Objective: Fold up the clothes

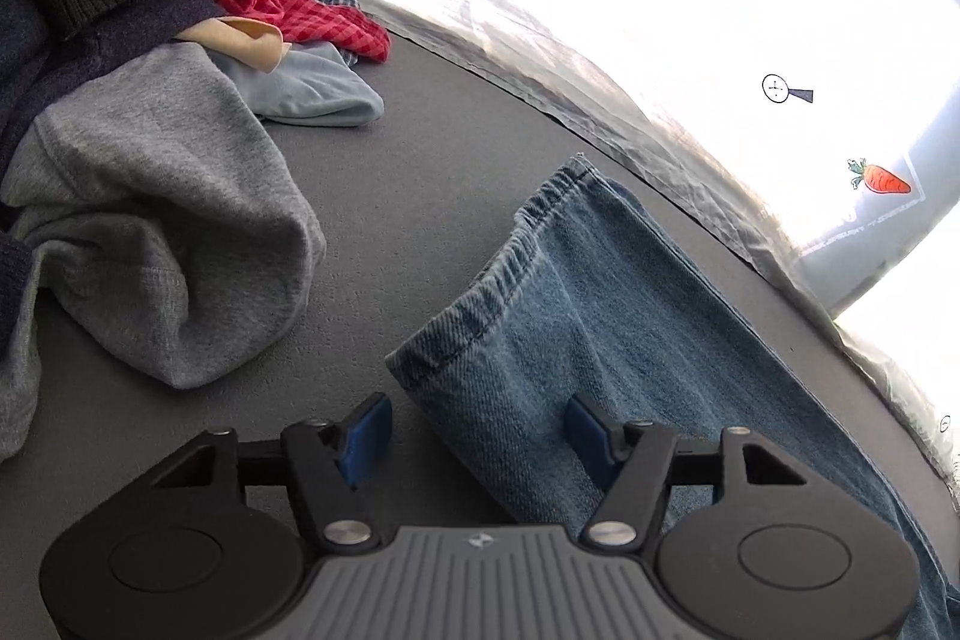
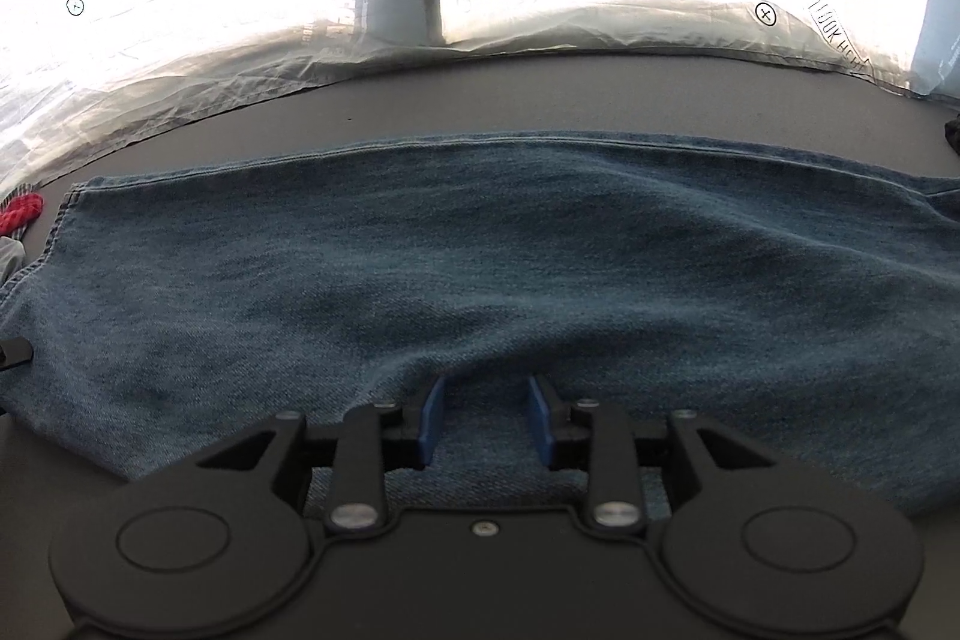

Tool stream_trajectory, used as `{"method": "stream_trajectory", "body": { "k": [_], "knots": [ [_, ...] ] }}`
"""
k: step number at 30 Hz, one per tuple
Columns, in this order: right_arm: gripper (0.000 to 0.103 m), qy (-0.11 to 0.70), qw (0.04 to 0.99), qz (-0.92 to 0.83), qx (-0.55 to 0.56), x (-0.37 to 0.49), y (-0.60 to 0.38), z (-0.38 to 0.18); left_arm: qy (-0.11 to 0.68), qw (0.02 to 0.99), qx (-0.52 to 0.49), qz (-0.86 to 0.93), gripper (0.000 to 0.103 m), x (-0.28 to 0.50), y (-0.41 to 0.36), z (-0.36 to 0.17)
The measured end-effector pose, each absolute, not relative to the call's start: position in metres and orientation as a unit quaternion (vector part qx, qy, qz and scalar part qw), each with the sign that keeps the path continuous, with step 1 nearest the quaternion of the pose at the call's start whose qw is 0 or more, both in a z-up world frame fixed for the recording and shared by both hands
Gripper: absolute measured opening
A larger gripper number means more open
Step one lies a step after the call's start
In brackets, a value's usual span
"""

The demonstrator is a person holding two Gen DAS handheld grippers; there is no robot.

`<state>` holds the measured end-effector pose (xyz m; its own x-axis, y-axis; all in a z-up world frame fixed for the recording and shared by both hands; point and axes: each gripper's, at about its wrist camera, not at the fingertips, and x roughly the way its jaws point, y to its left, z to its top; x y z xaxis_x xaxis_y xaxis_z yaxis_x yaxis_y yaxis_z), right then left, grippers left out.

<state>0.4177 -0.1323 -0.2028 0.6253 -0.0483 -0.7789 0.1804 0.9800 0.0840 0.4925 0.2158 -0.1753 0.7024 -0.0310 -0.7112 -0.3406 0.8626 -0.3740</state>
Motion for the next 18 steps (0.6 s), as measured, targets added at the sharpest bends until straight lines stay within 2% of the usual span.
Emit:
{"method": "stream_trajectory", "body": {
  "k": [1, 2, 3, 12, 15, 18],
  "knots": [
    [0.033, 0.428, 0.898, -0.063, 0.078, 0.417, -0.133, -0.202, 0.369, 0.893, -0.241, 0.088, 0.037, 0.493, 0.213, -0.172],
    [0.033, 0.429, 0.898, -0.062, 0.08, 0.417, -0.134, -0.202, 0.36, 0.899, -0.232, 0.089, 0.026, 0.494, 0.209, -0.168],
    [0.033, 0.429, 0.897, -0.061, 0.086, 0.418, -0.135, -0.202, 0.351, 0.907, -0.218, 0.082, 0.025, 0.496, 0.204, -0.162],
    [0.039, 0.429, 0.895, -0.046, 0.116, 0.417, -0.143, -0.203, 0.303, 0.947, -0.097, -0.046, 0.025, 0.502, 0.11, -0.117],
    [0.039, 0.428, 0.887, -0.043, 0.169, 0.416, -0.157, -0.203, 0.33, 0.934, -0.064, -0.118, 0.026, 0.505, 0.068, -0.132],
    [0.039, 0.425, 0.87, -0.038, 0.246, 0.411, -0.176, -0.205, 0.393, 0.905, -0.044, -0.156, 0.03, 0.513, 0.043, -0.163]
  ]
}}
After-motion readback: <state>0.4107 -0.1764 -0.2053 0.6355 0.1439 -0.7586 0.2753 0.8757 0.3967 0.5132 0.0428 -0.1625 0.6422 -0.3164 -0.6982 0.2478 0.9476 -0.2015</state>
